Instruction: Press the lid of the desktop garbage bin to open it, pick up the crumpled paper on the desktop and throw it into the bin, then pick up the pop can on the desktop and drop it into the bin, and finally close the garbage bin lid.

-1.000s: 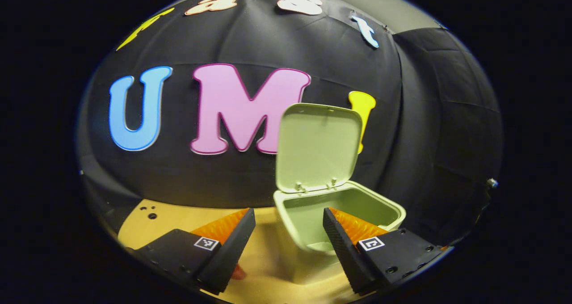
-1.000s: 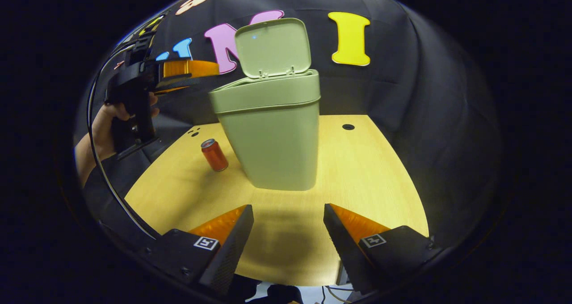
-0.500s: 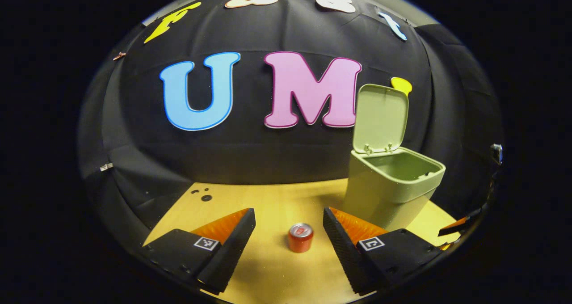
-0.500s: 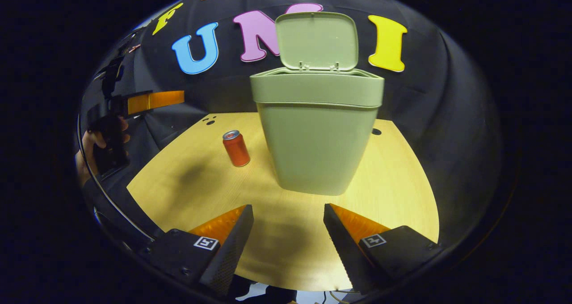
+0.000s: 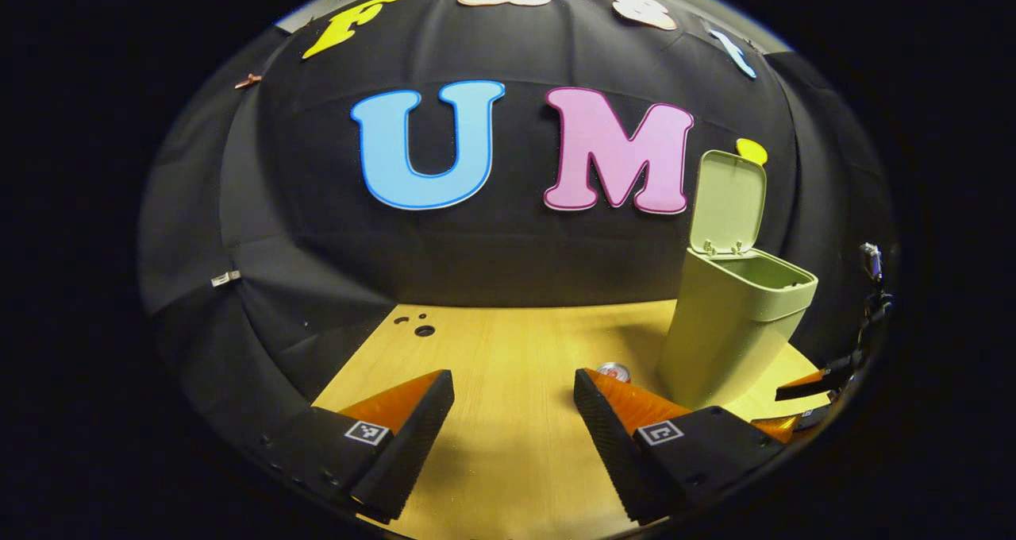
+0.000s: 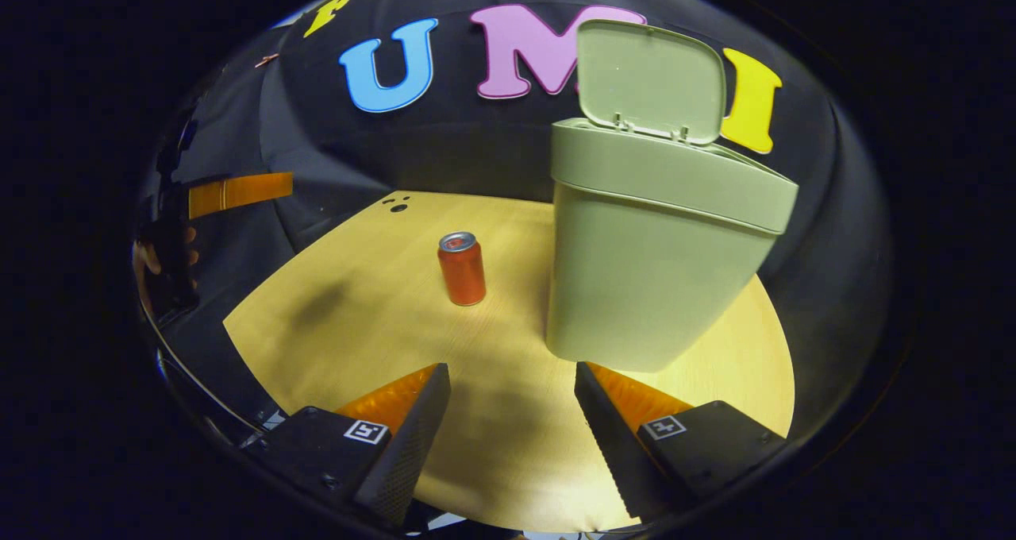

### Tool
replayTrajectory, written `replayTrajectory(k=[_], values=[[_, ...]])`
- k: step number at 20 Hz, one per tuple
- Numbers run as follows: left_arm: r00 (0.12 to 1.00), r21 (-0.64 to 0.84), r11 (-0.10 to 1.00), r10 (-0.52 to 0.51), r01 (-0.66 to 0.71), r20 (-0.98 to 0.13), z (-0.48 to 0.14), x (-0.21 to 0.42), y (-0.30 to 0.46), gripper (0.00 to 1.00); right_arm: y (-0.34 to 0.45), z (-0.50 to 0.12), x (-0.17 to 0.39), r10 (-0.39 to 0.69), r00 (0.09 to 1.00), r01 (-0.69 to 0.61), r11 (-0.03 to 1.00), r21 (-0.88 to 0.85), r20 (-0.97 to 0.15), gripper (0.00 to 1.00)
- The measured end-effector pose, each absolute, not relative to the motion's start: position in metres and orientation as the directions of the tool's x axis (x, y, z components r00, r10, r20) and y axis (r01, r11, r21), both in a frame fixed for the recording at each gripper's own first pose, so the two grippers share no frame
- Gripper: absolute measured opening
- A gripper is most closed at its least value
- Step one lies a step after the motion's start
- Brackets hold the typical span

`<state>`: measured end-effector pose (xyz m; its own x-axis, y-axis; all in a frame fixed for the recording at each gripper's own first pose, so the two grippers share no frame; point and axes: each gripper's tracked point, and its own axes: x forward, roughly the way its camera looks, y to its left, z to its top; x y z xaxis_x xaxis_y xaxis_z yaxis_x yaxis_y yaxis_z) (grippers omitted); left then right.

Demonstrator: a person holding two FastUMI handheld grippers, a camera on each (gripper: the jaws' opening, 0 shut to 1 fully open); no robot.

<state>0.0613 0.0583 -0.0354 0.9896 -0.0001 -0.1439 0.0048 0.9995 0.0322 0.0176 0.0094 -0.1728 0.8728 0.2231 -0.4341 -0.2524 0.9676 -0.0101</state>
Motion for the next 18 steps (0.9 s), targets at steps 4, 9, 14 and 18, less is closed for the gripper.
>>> replayTrajectory(k=[4, 9, 14, 18], values=[[0.985, 0.019, 1.000, 0.006, -0.003, -0.170, -0.053, 0.047, 0.078, 0.98, 0.043, -0.182, 0.029, 0.252, 0.854, -0.294, 0.955, -0.023, -0.454, 0.99], [0.973, -0.023, 0.999, 0.030, -0.036, -0.230, -0.085, 0.036, 0.100, 0.98, 0.074, -0.182, 0.057, 0.254, 0.858, -0.298, 0.954, -0.028, -0.447, 0.99], [0.962, -0.031, 0.997, 0.063, -0.074, -0.264, -0.103, 0.030, 0.123, 0.98, 0.099, -0.187, 0.091, 0.253, 0.850, -0.293, 0.956, -0.016, -0.462, 1.00], [0.953, -0.040, 0.993, 0.098, -0.114, -0.287, -0.116, 0.025, 0.144, 0.98, 0.112, -0.193, 0.124, 0.232, 0.856, -0.263, 0.965, -0.001, -0.462, 1.00]])
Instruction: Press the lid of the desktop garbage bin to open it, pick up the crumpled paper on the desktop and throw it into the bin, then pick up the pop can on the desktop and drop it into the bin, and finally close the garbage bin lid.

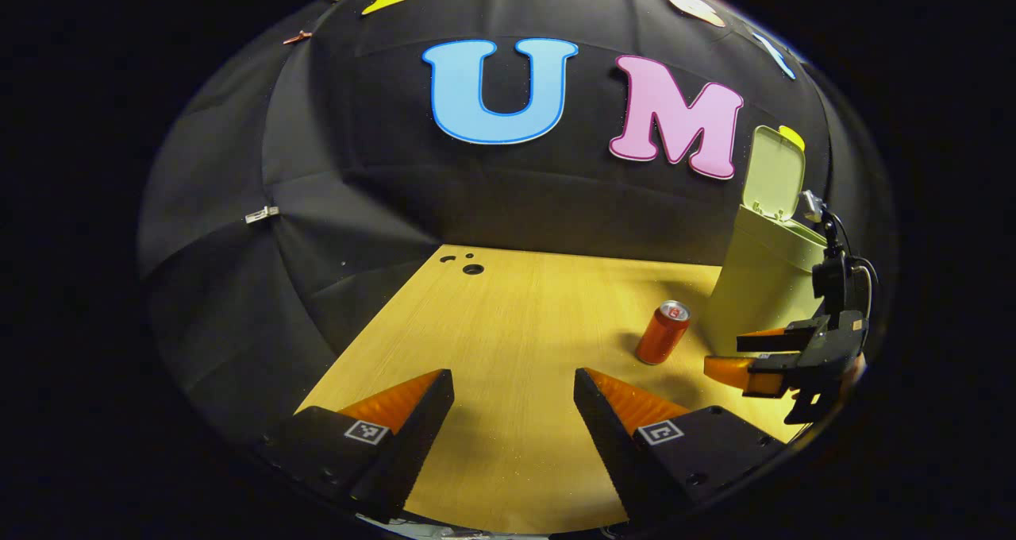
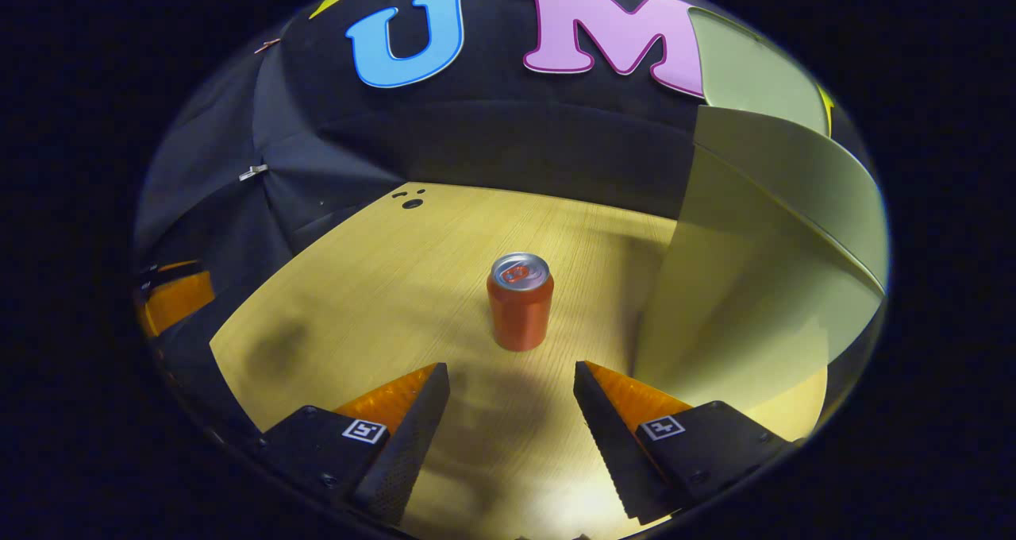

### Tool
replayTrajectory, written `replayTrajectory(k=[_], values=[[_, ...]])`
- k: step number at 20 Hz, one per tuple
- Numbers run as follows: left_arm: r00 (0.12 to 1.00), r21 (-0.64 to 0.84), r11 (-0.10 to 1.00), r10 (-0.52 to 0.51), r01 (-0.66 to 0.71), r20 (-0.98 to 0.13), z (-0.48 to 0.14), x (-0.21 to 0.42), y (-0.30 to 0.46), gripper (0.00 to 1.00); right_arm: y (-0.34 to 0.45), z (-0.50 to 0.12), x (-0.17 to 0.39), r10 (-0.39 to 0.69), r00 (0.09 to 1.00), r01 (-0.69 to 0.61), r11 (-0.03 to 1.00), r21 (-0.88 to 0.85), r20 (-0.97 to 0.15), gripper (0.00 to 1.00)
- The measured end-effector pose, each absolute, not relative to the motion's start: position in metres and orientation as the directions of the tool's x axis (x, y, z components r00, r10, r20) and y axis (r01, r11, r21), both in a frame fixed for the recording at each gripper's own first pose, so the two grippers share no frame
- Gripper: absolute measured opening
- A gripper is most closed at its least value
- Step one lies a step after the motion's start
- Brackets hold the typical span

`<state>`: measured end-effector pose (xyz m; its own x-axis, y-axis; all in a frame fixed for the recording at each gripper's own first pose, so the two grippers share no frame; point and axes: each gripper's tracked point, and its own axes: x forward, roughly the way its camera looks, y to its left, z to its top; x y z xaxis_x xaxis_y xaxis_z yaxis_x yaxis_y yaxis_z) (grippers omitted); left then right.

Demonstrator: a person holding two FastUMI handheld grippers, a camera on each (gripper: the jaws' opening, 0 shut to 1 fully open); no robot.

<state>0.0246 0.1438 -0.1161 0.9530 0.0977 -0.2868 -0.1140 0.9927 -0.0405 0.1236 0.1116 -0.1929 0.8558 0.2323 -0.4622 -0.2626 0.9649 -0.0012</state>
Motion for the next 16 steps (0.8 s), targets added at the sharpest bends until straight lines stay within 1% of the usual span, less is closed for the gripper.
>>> replayTrajectory(k=[6, 11, 16], values=[[0.927, -0.095, 0.978, 0.142, -0.185, -0.348, -0.145, 0.012, 0.173, 0.98, 0.124, -0.210, 0.172, 0.199, 0.863, -0.232, 0.973, -0.014, -0.464, 1.00], [0.902, -0.115, 0.964, 0.178, -0.240, -0.392, -0.166, 0.009, 0.199, 0.97, 0.126, -0.226, 0.205, 0.146, 0.875, -0.175, 0.984, -0.021, -0.462, 1.00], [0.894, -0.140, 0.953, 0.193, -0.270, -0.405, -0.171, 0.013, 0.212, 0.97, 0.120, -0.235, 0.234, 0.097, 0.882, -0.111, 0.994, -0.004, -0.462, 0.99]])
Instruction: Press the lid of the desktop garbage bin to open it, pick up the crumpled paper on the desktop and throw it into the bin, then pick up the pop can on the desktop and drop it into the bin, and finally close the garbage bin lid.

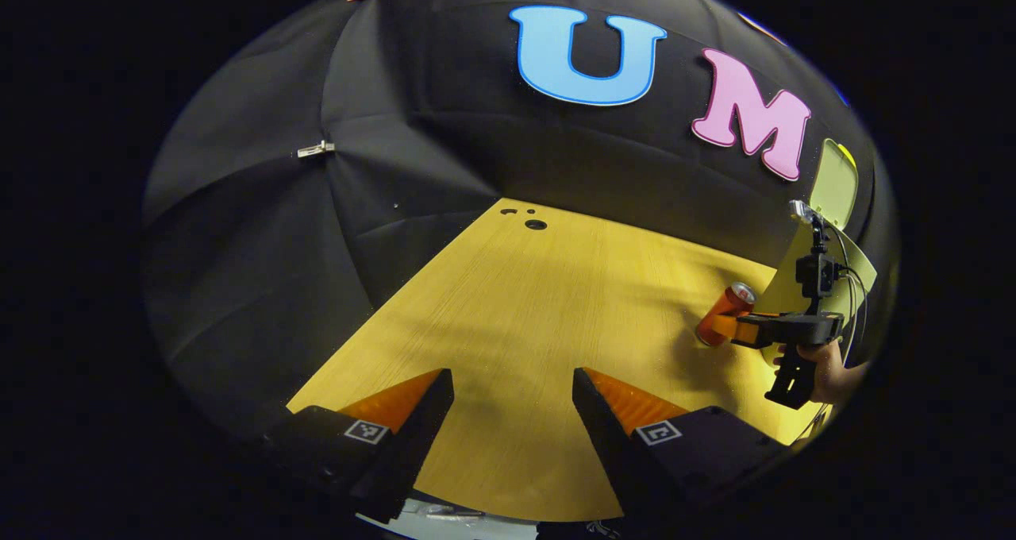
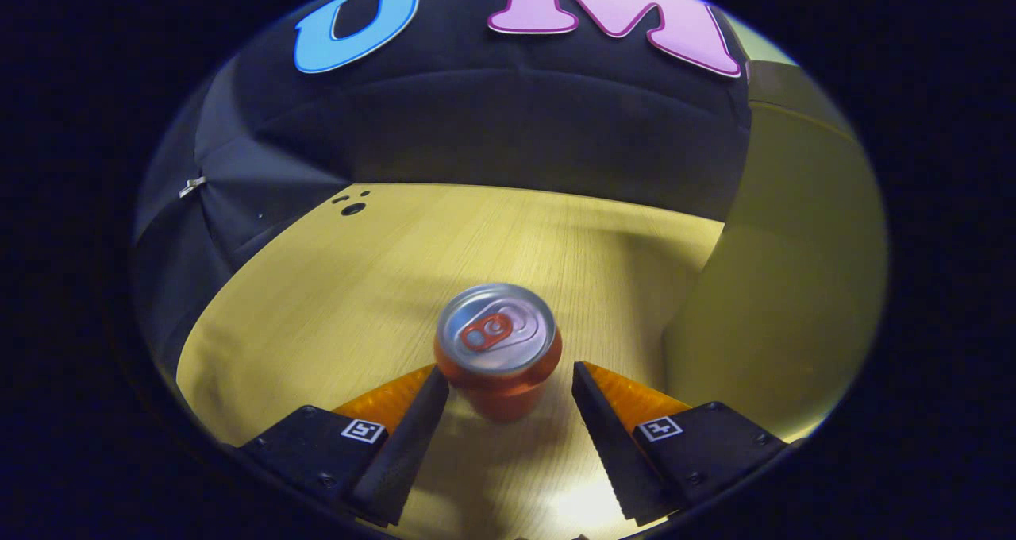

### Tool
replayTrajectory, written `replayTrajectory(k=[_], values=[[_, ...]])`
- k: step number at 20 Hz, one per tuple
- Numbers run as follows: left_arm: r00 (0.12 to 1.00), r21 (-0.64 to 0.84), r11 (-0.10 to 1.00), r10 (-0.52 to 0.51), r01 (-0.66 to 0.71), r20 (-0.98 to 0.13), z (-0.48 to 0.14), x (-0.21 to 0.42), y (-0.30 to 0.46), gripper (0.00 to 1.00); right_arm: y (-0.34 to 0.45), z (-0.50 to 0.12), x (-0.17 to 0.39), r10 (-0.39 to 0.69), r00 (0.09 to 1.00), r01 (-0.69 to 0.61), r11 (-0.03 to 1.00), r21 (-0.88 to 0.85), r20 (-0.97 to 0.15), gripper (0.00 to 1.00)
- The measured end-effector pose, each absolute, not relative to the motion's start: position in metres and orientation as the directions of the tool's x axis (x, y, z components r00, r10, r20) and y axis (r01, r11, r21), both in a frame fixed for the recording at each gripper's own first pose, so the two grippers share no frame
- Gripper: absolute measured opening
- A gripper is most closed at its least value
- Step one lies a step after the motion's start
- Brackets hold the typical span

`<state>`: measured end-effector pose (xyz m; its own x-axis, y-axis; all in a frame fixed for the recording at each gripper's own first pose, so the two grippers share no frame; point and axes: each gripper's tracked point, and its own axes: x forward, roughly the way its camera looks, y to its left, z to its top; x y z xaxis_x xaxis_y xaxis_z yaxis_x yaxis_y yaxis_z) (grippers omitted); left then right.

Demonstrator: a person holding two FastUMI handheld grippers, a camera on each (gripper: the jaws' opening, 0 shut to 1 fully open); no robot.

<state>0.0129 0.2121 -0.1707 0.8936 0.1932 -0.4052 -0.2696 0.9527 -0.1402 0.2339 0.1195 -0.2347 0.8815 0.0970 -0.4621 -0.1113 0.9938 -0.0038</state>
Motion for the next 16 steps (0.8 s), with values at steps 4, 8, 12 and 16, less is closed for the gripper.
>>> replayTrajectory(k=[4, 8, 12, 16], values=[[0.889, -0.144, 0.953, 0.185, -0.266, -0.418, -0.177, 0.015, 0.214, 0.96, 0.119, -0.239, 0.245, 0.086, 0.880, -0.093, 0.996, 0.009, -0.467, 0.99], [0.894, -0.144, 0.959, 0.163, -0.242, -0.418, -0.177, 0.021, 0.204, 0.96, 0.126, -0.240, 0.252, 0.111, 0.880, -0.114, 0.993, 0.022, -0.462, 0.83], [0.901, -0.139, 0.968, 0.137, -0.210, -0.411, -0.174, 0.028, 0.190, 0.96, 0.133, -0.226, 0.249, 0.137, 0.886, -0.139, 0.990, 0.027, -0.443, 0.83], [0.914, -0.146, 0.974, 0.104, -0.174, -0.392, -0.167, 0.036, 0.172, 0.96, 0.134, -0.198, 0.234, 0.172, 0.894, -0.176, 0.984, 0.028, -0.414, 0.83]])
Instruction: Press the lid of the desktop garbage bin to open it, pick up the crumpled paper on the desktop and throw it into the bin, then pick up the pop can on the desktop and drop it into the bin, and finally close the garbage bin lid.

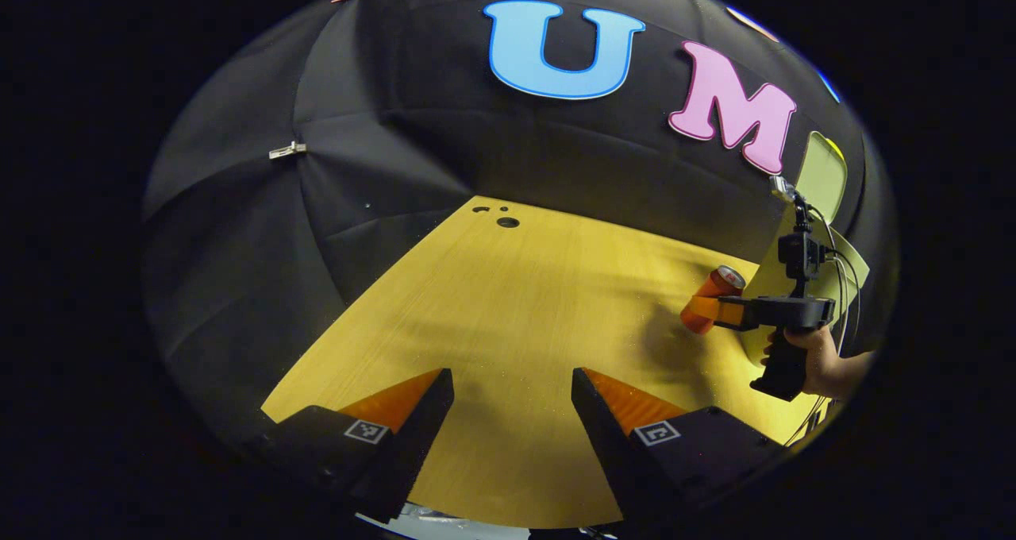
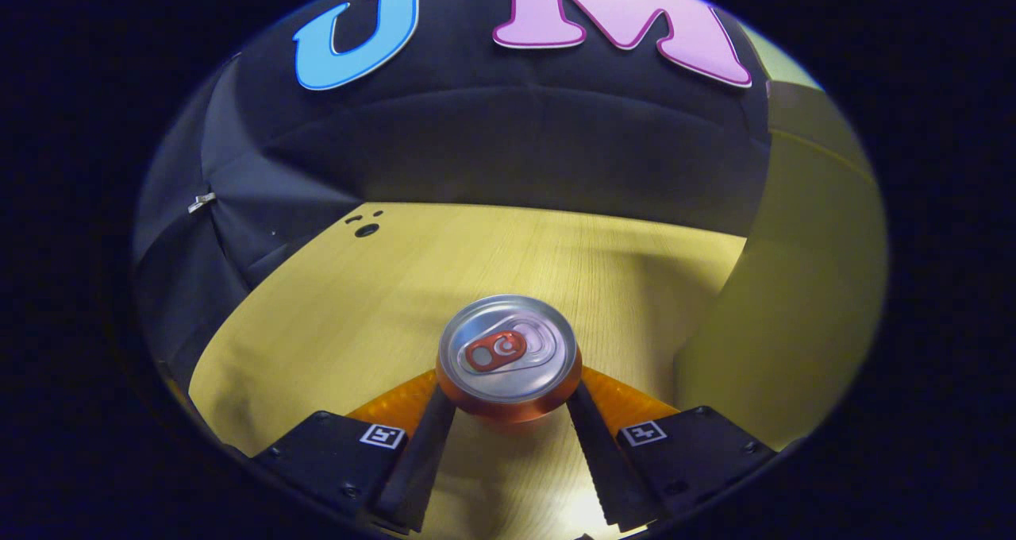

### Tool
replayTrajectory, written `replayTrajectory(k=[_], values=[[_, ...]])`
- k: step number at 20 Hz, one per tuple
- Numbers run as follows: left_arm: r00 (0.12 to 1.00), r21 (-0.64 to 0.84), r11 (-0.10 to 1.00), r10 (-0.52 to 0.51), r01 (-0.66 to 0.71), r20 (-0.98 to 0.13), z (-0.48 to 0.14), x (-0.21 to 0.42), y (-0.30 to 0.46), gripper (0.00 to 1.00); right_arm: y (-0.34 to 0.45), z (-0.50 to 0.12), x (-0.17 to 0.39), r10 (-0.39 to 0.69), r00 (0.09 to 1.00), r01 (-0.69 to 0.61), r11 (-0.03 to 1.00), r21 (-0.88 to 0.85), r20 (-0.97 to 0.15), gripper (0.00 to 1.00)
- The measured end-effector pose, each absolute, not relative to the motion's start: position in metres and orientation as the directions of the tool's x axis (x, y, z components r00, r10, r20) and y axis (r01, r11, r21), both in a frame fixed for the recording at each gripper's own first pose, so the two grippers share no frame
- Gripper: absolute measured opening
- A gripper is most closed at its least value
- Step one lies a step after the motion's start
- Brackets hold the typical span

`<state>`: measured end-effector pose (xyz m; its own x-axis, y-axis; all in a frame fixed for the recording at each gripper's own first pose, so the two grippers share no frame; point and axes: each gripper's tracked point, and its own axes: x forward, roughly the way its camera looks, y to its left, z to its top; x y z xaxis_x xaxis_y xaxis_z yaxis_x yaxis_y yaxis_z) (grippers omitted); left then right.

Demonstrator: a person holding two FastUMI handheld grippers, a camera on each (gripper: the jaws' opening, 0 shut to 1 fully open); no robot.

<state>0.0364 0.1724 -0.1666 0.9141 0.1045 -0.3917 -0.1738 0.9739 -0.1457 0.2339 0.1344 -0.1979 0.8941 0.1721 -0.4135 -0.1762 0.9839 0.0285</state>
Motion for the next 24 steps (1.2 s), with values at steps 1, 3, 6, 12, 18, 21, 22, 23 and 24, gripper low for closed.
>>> replayTrajectory(k=[1, 3, 6, 12, 18, 21, 22, 23, 24], values=[[0.916, -0.148, 0.975, 0.097, -0.166, -0.388, -0.166, 0.038, 0.168, 0.99, 0.134, -0.188, 0.228, 0.181, 0.897, -0.185, 0.982, 0.029, -0.404, 0.83], [0.921, -0.156, 0.976, 0.082, -0.152, -0.382, -0.163, 0.041, 0.159, 0.96, 0.134, -0.169, 0.213, 0.207, 0.897, -0.215, 0.976, 0.025, -0.392, 0.83], [0.930, -0.184, 0.973, 0.065, -0.139, -0.361, -0.154, 0.044, 0.148, 0.96, 0.137, -0.125, 0.196, 0.264, 0.905, -0.282, 0.960, -0.004, -0.333, 0.83], [0.942, -0.160, 0.981, 0.049, -0.107, -0.333, -0.137, 0.050, 0.135, 0.96, 0.132, -0.035, 0.167, 0.318, 0.926, -0.322, 0.947, 0.016, -0.203, 0.83], [0.959, -0.132, 0.991, -0.022, -0.016, -0.284, -0.113, 0.056, 0.113, 0.99, 0.100, 0.031, 0.156, 0.273, 0.957, -0.274, 0.962, 0.002, -0.093, 0.82], [0.957, -0.131, 0.991, -0.057, 0.021, -0.284, -0.112, 0.057, 0.100, 0.96, 0.078, 0.057, 0.152, 0.230, 0.972, -0.230, 0.973, 0.013, -0.046, 0.82], [0.957, -0.118, 0.993, -0.063, 0.031, -0.283, -0.110, 0.057, 0.096, 0.96, 0.069, 0.063, 0.151, 0.210, 0.977, -0.210, 0.978, 0.014, -0.035, 0.82], [0.958, -0.104, 0.993, -0.075, 0.048, -0.275, -0.107, 0.059, 0.091, 0.96, 0.060, 0.069, 0.150, 0.192, 0.981, -0.191, 0.981, 0.011, -0.025, 0.82], [0.960, -0.092, 0.994, -0.085, 0.062, -0.268, -0.104, 0.059, 0.086, 0.96, 0.051, 0.075, 0.150, 0.173, 0.985, -0.173, 0.985, 0.006, -0.016, 0.82]])
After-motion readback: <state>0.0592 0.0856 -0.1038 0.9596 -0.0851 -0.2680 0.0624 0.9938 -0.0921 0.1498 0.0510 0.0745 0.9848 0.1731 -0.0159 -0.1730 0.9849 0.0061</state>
